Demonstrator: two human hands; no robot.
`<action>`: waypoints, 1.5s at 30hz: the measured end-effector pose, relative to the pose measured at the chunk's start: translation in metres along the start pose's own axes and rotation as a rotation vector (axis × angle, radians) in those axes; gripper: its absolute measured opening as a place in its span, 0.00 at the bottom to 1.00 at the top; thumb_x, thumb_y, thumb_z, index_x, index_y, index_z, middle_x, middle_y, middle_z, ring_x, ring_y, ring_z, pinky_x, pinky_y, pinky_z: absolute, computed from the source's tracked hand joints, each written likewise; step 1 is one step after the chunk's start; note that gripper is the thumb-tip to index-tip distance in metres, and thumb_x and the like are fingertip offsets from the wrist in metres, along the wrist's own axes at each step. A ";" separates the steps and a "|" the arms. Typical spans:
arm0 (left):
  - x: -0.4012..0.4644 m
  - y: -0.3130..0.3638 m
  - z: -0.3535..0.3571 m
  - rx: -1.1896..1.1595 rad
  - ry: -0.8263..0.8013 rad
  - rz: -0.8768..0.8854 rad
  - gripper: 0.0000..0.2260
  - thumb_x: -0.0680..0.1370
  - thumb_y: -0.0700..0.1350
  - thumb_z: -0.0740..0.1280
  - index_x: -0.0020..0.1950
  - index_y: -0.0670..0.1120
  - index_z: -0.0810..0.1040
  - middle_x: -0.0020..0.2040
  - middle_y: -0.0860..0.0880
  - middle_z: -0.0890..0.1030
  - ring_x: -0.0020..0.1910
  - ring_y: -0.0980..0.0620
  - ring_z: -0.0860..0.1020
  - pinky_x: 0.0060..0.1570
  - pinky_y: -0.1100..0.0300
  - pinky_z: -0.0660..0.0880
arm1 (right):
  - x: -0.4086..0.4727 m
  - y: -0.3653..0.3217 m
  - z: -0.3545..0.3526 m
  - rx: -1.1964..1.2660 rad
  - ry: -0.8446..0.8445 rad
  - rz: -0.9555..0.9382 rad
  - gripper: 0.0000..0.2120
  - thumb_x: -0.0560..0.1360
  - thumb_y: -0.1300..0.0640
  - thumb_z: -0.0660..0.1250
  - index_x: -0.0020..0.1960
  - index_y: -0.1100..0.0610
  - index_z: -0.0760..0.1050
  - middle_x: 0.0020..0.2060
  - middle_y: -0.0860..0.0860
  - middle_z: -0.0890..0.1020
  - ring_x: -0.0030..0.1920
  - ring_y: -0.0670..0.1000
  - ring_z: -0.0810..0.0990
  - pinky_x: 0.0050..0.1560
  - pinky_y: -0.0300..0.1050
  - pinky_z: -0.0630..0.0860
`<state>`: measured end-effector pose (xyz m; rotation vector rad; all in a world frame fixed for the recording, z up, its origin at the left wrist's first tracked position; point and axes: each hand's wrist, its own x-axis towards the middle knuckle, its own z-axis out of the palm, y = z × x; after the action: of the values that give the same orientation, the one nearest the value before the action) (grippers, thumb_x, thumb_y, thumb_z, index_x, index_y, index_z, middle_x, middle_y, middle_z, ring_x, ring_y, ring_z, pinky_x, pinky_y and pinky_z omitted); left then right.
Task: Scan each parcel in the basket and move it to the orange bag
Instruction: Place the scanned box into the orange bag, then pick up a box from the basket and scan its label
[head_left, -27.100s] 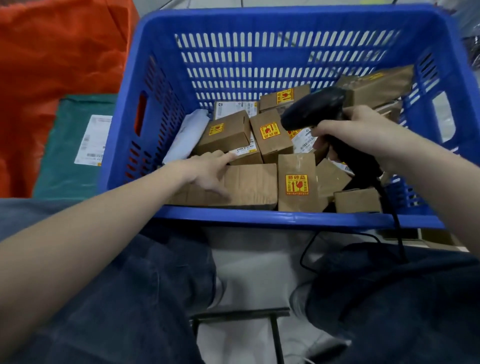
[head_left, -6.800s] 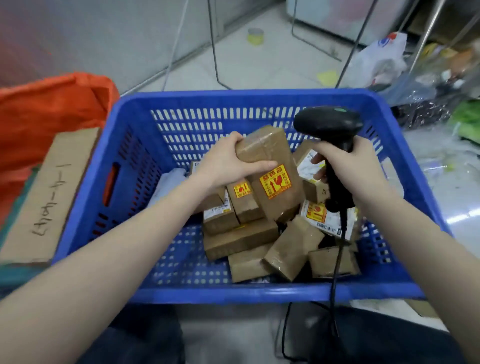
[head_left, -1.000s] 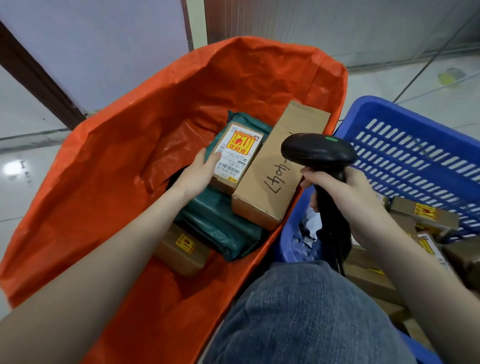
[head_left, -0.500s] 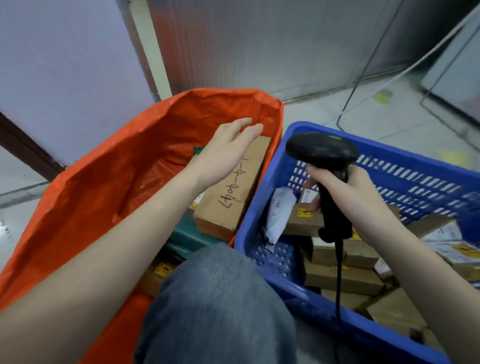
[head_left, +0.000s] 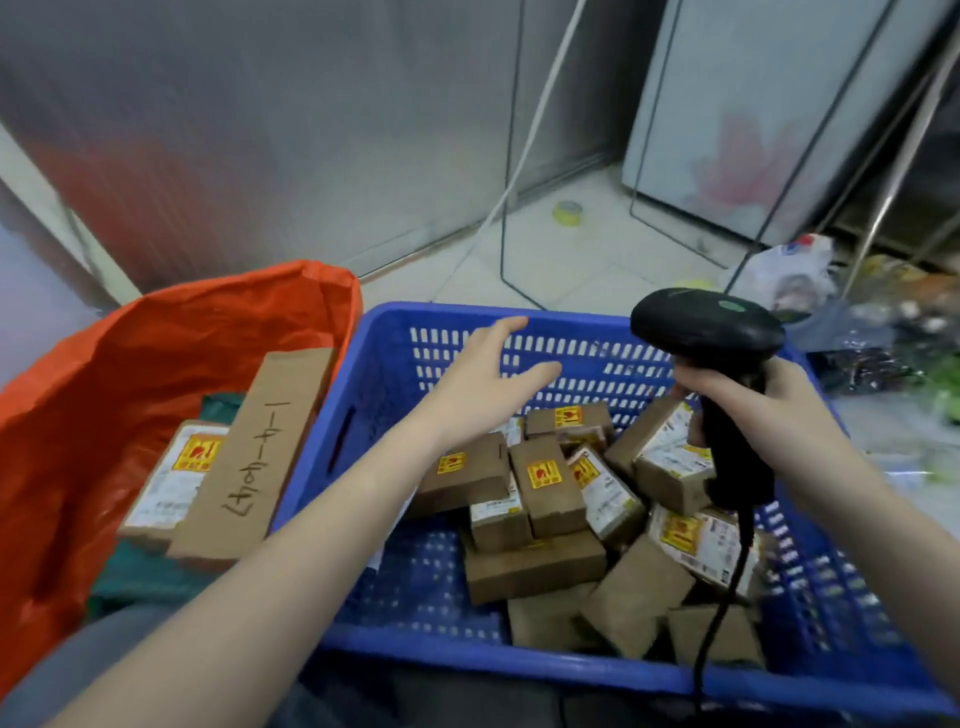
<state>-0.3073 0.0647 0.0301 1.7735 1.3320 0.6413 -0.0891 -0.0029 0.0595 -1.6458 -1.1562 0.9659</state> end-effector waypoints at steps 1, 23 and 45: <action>0.007 0.003 0.014 0.006 -0.024 0.004 0.29 0.78 0.56 0.65 0.76 0.53 0.59 0.76 0.52 0.62 0.73 0.54 0.62 0.63 0.62 0.59 | 0.004 0.008 -0.013 0.006 0.014 0.015 0.09 0.74 0.55 0.69 0.45 0.62 0.77 0.24 0.53 0.78 0.25 0.48 0.77 0.30 0.40 0.73; 0.114 -0.079 0.262 0.090 -0.429 -0.306 0.45 0.66 0.62 0.75 0.75 0.49 0.58 0.72 0.47 0.66 0.69 0.49 0.66 0.69 0.50 0.67 | 0.062 0.191 -0.097 0.031 0.028 0.320 0.10 0.74 0.51 0.69 0.47 0.58 0.76 0.25 0.52 0.77 0.25 0.47 0.75 0.35 0.45 0.71; 0.082 0.007 0.159 0.022 -0.114 -0.121 0.37 0.69 0.59 0.74 0.72 0.53 0.61 0.61 0.52 0.61 0.57 0.55 0.68 0.55 0.62 0.67 | 0.043 0.087 -0.090 0.185 0.127 0.104 0.06 0.74 0.57 0.70 0.50 0.53 0.76 0.33 0.48 0.81 0.31 0.44 0.79 0.35 0.38 0.75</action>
<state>-0.1528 0.0932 -0.0561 1.7060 1.3610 0.4533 0.0294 0.0028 0.0012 -1.6048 -0.8772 0.9871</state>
